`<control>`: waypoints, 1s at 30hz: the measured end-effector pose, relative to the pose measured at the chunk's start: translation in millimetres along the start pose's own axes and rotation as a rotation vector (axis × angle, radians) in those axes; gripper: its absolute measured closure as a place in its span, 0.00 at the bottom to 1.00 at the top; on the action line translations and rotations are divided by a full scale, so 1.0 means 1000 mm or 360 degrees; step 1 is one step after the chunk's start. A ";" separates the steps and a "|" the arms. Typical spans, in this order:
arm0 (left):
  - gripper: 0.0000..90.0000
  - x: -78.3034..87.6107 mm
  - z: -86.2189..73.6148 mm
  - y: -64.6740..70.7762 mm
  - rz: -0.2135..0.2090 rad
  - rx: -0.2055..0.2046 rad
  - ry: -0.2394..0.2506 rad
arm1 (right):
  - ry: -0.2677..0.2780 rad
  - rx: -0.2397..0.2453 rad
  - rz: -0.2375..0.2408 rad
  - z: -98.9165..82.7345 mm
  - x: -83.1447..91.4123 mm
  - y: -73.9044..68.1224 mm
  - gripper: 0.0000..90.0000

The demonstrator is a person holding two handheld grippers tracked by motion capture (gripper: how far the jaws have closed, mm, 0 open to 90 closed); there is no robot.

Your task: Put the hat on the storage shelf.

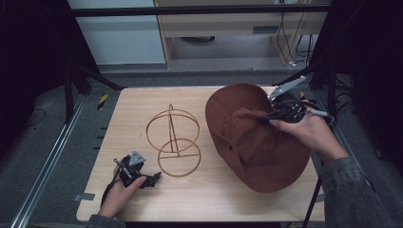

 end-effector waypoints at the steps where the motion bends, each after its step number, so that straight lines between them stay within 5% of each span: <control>1: 0.00 0.000 0.000 0.000 0.0000 0.0001 0.0000 | 0.0034 0.0002 0.0000 0.002 0.004 -0.002 0.98; 16: 0.00 0.000 0.000 0.000 -0.0001 0.0001 -0.0001 | 0.0333 0.0055 -0.0027 0.036 0.050 -0.032 0.98; 30: 0.00 0.000 0.000 0.000 -0.0002 0.0001 -0.0002 | 0.0400 0.0080 -0.0016 0.060 0.062 -0.041 0.98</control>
Point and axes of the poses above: each handheld gripper's, and its own axes: x roughly backward along the jaws, z roughly out of its top, y roughly to its right, the point moved 7 cm from there along -x, roughly forward along the jaws, and after that the axes turned 3 degrees about x, right-handed, at the moved point
